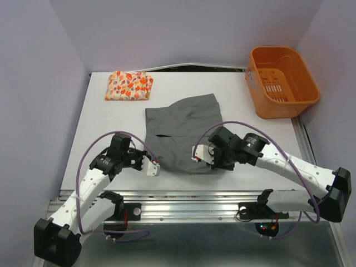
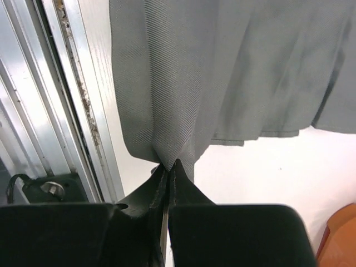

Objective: Fold and stack the skirts
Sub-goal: Fold the skirt

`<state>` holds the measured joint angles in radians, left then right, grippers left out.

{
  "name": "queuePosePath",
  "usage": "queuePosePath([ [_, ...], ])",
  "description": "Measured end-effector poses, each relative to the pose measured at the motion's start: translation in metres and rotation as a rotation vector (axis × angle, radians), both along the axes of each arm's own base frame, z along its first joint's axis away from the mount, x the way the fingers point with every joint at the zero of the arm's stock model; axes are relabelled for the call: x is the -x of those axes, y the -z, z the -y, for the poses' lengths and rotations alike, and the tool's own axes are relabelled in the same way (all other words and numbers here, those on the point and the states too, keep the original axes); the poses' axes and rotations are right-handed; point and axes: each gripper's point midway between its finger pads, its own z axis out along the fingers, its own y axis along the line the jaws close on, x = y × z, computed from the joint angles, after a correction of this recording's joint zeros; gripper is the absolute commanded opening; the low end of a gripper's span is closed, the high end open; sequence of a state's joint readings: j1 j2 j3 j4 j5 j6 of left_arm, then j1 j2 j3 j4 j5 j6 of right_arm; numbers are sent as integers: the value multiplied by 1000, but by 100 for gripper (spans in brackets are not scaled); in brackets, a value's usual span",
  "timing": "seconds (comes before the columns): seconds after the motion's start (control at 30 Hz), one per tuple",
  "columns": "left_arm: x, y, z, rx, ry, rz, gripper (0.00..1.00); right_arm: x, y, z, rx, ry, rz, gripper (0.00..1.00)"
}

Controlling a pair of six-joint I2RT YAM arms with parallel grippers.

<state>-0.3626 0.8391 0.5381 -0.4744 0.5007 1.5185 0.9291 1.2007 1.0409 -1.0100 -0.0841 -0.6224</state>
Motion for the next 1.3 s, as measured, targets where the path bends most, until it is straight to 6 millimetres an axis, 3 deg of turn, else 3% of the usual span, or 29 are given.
queuePosePath([
  [0.23,20,-11,-2,60,-39,-34,0,2,-29,12,8,40,22,1],
  [0.4,26,-27,-3,130,-118,-66,0,-20,-73,15,-18,74,168,1],
  [0.53,21,-43,-2,182,-174,-90,0,-38,-90,19,-7,68,255,1],
  [0.6,17,-47,-1,199,-200,-122,0,-59,-94,27,9,101,269,1],
  [0.73,-3,-62,2,251,-242,-190,0,-127,-100,46,21,223,279,1],
  [1.03,-72,-73,-8,330,-370,-317,0,-245,-100,26,-14,195,322,1],
  [1.17,-111,-64,-7,365,-443,-403,0,-302,-85,17,-16,189,347,1],
  [1.3,-153,-42,-12,391,-533,-483,0,-353,-52,12,3,163,367,2],
])
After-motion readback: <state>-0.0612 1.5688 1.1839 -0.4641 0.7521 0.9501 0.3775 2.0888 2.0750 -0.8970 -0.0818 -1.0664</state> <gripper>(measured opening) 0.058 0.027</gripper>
